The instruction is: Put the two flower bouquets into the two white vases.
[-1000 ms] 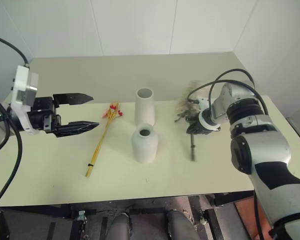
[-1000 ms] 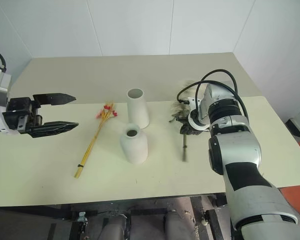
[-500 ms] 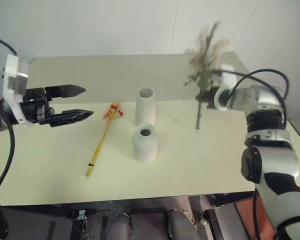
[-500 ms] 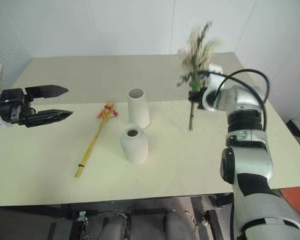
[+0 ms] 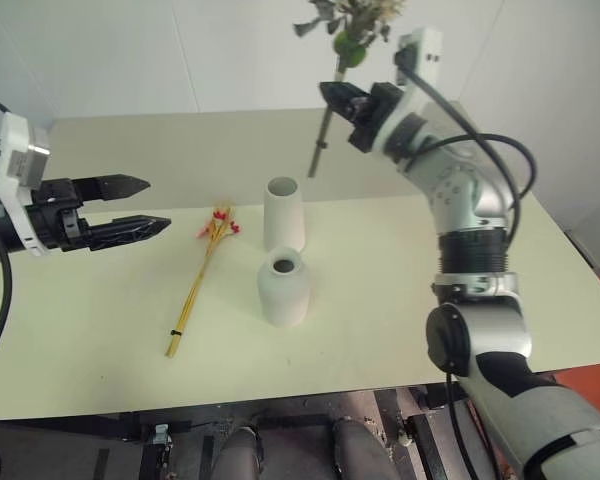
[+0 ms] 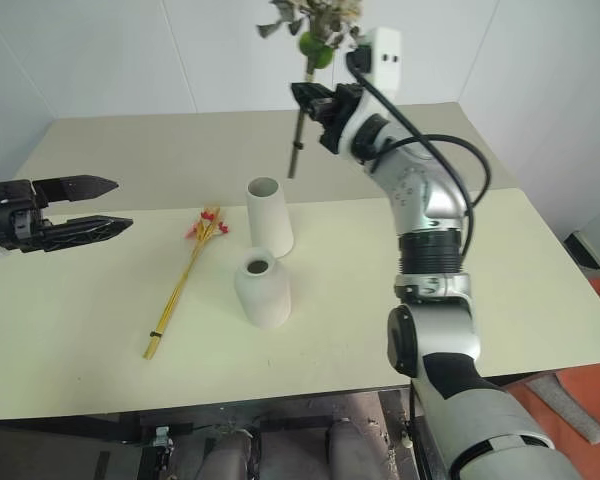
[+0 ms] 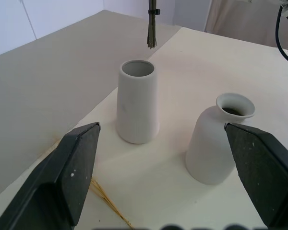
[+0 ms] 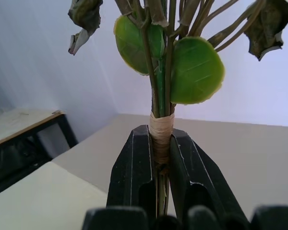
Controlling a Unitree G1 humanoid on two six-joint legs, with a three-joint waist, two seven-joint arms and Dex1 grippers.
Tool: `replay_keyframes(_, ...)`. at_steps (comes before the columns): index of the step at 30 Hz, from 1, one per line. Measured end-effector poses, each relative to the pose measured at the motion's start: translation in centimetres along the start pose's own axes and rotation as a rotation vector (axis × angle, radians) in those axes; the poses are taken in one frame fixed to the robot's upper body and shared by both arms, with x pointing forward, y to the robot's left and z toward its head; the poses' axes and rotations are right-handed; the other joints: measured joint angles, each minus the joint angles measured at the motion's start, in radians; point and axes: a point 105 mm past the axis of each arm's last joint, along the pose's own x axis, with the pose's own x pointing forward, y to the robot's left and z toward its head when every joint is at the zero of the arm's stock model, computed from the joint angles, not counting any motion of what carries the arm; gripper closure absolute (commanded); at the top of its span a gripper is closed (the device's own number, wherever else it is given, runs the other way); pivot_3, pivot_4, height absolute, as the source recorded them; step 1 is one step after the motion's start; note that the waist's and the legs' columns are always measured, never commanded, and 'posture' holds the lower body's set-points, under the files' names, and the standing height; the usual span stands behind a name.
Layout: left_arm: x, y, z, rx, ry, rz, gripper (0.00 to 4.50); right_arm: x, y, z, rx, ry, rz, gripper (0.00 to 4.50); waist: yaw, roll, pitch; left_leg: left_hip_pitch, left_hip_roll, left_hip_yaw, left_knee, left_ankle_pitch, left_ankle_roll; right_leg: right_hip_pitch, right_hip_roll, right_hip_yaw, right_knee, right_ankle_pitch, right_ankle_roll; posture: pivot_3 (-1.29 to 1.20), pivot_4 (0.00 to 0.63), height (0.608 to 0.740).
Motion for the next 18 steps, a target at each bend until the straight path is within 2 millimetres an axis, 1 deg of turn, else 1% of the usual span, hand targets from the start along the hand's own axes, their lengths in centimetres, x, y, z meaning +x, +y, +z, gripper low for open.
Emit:
replay_keyframes(3, 0.0, 0.0, 0.0, 0.0, 0.0, 0.001, 0.0, 1.0, 1.7, -0.1, -0.029, -0.02, 0.055, 4.29, 0.003, 0.0, 0.0, 0.0, 0.0, 0.0, 0.0, 0.0, 0.0, 0.0, 0.0, 0.0, 0.0, 0.0, 0.0, 0.0, 0.15, 0.74)
replay_keyframes(5, 0.0, 0.0, 0.0, 0.002, -0.002, 0.003, 0.0, 1.5, 2.2, 0.0, -0.039, -0.026, 0.072, 4.29, 0.004, 0.0, 0.0, 0.0, 0.0, 0.0, 0.0, 0.0, 0.0, 0.0, 0.0, 0.0, 0.0, 0.0, 0.0, 0.0, 0.15, 0.74)
replay_keyframes(8, -0.2, 0.1, 0.2, 0.008, -0.008, 0.012, 0.0, 1.7, 2.3, 0.2, -0.055, -0.04, 0.081, 4.29, 0.004, 0.0, 0.0, 0.0, 0.0, 0.0, 0.0, 0.0, 0.0, 0.0, 0.0, 0.0, 0.0, 0.0, 0.0, 0.0, 0.15, 0.74)
replay_keyframes(10, -0.3, 0.0, 0.2, 0.01, -0.005, 0.014, 0.0, 1.8, 2.2, -0.1, -0.062, -0.035, 0.082, 4.29, 0.002, 0.0, 0.0, 0.0, 0.0, 0.0, 0.0, 0.0, 0.0, 0.0, 0.0, 0.0, 0.0, 0.0, 0.0, 0.0, 0.15, 0.74)
replay_keyframes(16, -0.4, -0.2, 0.2, 0.019, -0.002, 0.016, 0.0, 2.0, 2.5, -1.2, -0.11, 0.001, 0.1, 4.29, 0.001, 0.0, 0.0, 0.0, 0.0, 0.0, 0.0, 0.0, 0.0, 0.0, 0.0, 0.0, 0.0, 0.0, 0.0, 0.0, 0.15, 0.74)
replay_keyframes(18, -0.4, -0.2, 0.1, 0.017, 0.0, 0.017, 0.0, 2.0, 2.4, -2.1, -0.12, 0.03, 0.094, 4.29, 0.001, 0.0, 0.0, 0.0, 0.0, 0.0, 0.0, 0.0, 0.0, 0.0, 0.0, 0.0, 0.001, 0.0, 0.0, 0.0, 0.15, 0.74)
